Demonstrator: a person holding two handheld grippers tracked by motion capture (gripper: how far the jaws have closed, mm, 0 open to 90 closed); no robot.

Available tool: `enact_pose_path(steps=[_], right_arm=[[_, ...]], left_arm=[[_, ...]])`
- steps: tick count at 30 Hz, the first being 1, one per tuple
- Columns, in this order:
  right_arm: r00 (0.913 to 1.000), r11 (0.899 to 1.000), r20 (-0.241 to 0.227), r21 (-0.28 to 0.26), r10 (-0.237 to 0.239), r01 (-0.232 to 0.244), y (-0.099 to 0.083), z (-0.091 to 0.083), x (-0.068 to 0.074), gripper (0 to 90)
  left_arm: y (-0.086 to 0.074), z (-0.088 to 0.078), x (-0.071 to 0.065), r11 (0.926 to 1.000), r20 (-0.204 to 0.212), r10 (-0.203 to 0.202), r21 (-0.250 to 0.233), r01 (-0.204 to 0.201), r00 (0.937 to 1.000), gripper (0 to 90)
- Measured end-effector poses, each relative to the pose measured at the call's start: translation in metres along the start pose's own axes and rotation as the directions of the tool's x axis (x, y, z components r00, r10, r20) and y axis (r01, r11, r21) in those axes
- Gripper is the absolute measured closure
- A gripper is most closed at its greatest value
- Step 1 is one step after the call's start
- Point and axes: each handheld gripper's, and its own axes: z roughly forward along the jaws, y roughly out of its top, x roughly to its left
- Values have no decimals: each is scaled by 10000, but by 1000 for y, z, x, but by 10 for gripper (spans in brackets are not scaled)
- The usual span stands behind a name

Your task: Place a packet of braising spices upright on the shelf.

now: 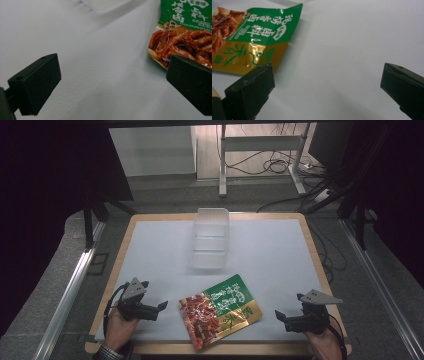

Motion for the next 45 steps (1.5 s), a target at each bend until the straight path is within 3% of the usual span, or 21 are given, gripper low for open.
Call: enact_pose_path(steps=[22, 35, 45], right_arm=[[9984, 9987, -341, -288, -441, 431, 13, 11, 8, 2], [9944, 9960, -690, -469, -796, 764, 21, 28, 13, 0], [9863, 9920, -1063, -40, -1258, 1261, 24, 45, 26, 1]], left_arm=[[1, 1, -2, 9998, -71, 167, 50, -167, 9998, 0], [1, 2, -3, 9998, -45, 207, 84, -207, 9998, 0], [1, 3, -3, 9996, -40, 254, 130, -253, 9997, 0]])
